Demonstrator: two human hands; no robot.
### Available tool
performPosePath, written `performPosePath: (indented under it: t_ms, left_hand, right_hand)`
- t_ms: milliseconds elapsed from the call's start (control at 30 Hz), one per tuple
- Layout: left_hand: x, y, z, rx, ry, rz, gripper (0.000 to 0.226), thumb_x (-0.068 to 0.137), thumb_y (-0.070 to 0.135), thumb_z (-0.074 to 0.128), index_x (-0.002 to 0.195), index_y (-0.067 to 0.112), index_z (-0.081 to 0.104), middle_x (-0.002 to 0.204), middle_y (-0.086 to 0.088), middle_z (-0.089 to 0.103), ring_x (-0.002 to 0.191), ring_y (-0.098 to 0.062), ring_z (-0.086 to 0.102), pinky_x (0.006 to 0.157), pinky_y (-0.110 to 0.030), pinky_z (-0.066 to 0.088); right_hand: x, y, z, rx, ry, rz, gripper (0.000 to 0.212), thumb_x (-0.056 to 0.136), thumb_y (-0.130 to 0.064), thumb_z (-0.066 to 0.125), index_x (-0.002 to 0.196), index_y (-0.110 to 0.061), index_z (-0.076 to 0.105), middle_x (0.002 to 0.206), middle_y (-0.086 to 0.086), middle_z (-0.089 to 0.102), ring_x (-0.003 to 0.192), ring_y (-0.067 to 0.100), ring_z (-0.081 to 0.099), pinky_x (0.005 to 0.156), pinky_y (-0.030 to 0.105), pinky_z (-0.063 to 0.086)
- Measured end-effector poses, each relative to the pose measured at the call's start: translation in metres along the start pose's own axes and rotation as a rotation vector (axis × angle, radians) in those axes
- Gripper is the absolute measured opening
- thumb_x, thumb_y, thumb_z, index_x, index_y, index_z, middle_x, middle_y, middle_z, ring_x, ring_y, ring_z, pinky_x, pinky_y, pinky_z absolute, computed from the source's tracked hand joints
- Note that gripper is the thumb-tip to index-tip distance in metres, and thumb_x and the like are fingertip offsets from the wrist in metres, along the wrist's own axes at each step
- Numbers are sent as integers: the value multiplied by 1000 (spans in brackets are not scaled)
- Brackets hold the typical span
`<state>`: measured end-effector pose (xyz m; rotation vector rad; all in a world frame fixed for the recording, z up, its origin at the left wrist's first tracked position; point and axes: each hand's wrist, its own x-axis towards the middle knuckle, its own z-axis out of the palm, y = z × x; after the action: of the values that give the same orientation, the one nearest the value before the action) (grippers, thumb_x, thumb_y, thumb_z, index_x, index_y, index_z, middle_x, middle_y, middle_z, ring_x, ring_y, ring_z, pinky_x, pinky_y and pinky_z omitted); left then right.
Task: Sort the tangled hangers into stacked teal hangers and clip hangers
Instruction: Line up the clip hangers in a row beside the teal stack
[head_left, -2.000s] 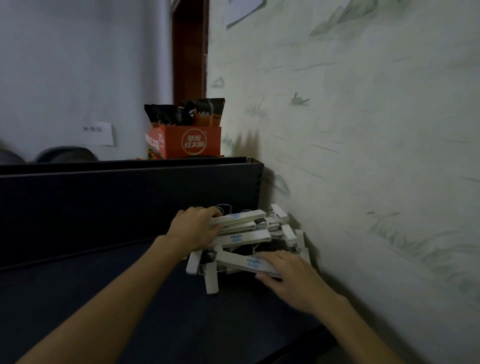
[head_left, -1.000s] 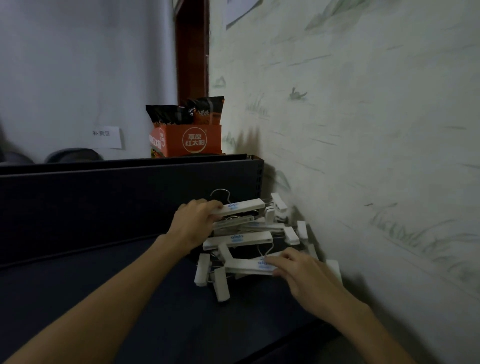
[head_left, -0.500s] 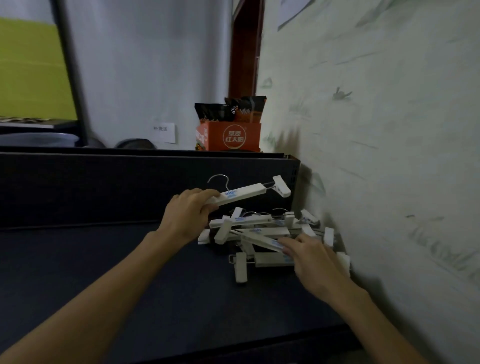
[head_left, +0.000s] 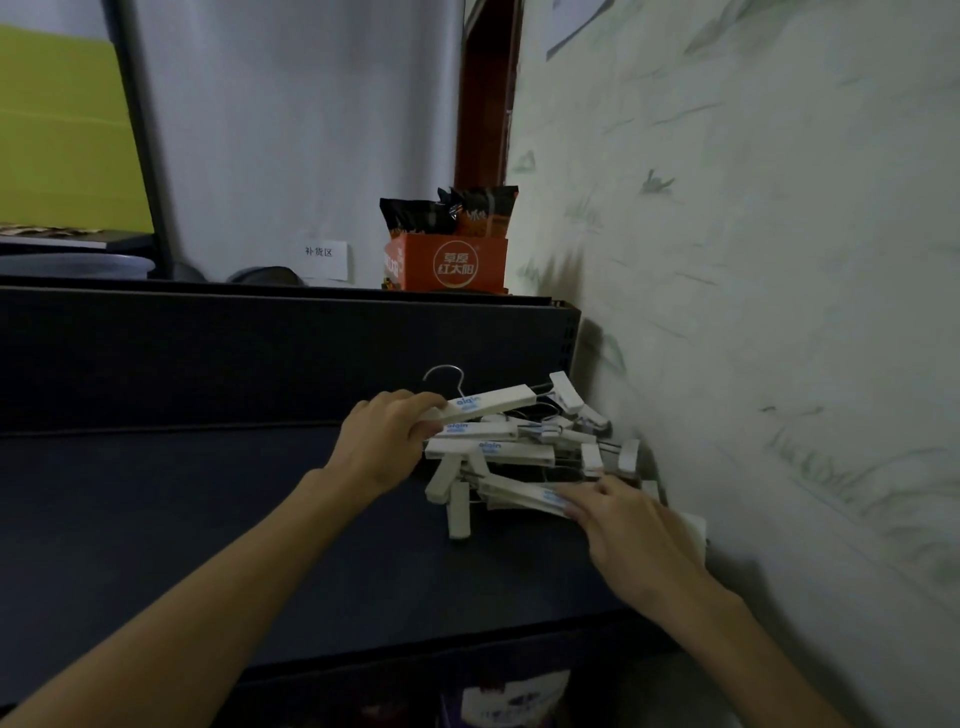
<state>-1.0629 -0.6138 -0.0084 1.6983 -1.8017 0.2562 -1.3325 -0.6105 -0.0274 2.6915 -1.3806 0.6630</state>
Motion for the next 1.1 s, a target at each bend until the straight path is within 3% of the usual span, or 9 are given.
performPosePath:
  t_ms: [167,467,600,833,1100]
  left_hand:
    - [-7,5,4,-4,-18,15,31,94,25,52,125,26,56,114,0,61,99,-21,54,80,-35,39]
    - [-17,-8,-7,3,2,-51,31,94,22,52,125,26,55,113,1,61,99,-20,54,75,-33,38]
    - [-30,-26,-29,15,48,-65,31,93,20,54,123,23,58,110,-1,63,95,-22,55,69,-32,37]
    - [-85,-89,-94,63,85,-172,34,90,21,58,124,23,56,112,-1,61,96,-19,53,67,-30,38]
    - [-189,-186,-203,199,54,-292,34,89,19,58,122,23,55,114,-3,60,98,-22,53,70,-32,37]
  right_hand:
    - [-11,0,-2,10,12,16,36,100,-31,39,135,-37,44,118,-5,54,100,11,55,84,28,47]
    - [-10,-8,-14,49,46,-23,35,99,-35,37,133,-37,47,115,-8,54,96,7,52,76,20,41]
    - [-1,-25,-10,58,61,-51,36,99,-34,39,133,-33,48,108,-6,54,92,10,53,77,26,47]
    - [14,-102,9,119,11,-204,36,98,-33,41,133,-32,50,112,-6,52,95,10,51,77,24,43]
    - [11,-245,49,229,-87,-393,40,98,-22,46,136,-33,46,118,-7,49,103,13,52,88,28,45]
